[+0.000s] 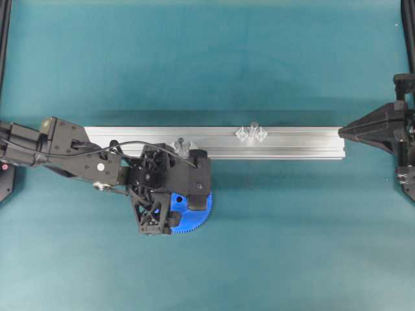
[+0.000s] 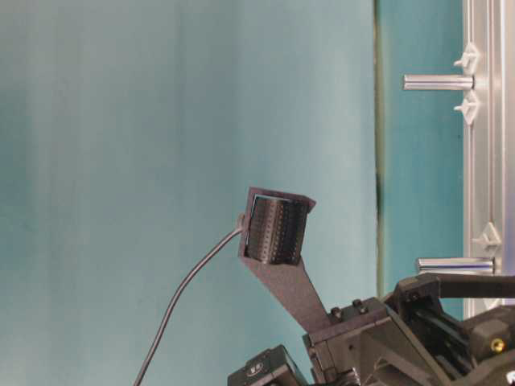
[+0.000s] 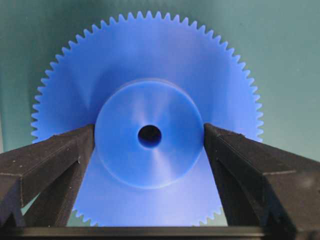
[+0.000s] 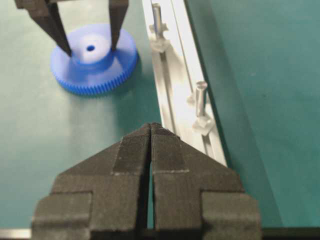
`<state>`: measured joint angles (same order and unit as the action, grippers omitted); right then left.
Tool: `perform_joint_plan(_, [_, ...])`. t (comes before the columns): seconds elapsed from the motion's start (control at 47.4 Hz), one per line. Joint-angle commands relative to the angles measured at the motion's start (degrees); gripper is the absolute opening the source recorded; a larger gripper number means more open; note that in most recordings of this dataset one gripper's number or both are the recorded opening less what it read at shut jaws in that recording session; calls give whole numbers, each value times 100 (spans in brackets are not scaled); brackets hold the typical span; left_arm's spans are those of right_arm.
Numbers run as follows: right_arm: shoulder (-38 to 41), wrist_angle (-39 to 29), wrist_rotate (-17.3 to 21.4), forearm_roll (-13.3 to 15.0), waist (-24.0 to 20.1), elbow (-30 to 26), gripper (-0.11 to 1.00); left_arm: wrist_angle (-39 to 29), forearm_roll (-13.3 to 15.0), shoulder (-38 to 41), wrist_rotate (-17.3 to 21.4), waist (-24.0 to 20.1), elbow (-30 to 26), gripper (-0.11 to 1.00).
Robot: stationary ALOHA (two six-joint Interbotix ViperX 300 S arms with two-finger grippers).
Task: Find the location of the shaft and insert the large gear.
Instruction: 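Close the left gripper on the blue gear's hub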
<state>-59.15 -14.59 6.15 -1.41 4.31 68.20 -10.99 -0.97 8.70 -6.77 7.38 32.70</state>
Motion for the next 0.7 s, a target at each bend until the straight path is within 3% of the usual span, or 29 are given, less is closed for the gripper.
perform_joint_plan(0.0, [-9, 26, 53, 9, 9, -53, 0, 26, -18, -35, -44, 26, -88, 93])
perform_joint_plan(0.253, [-9, 18, 53, 9, 9, -44, 0, -26, -18, 70, -369, 26, -62, 92])
perform_joint_plan(0.548, [-9, 26, 53, 9, 9, -44, 0, -387, -18, 26, -352, 26, -35, 78])
perform_joint_plan(0.675, [-9, 26, 53, 9, 9, -44, 0, -571, -18, 18, -343, 26, -35, 80])
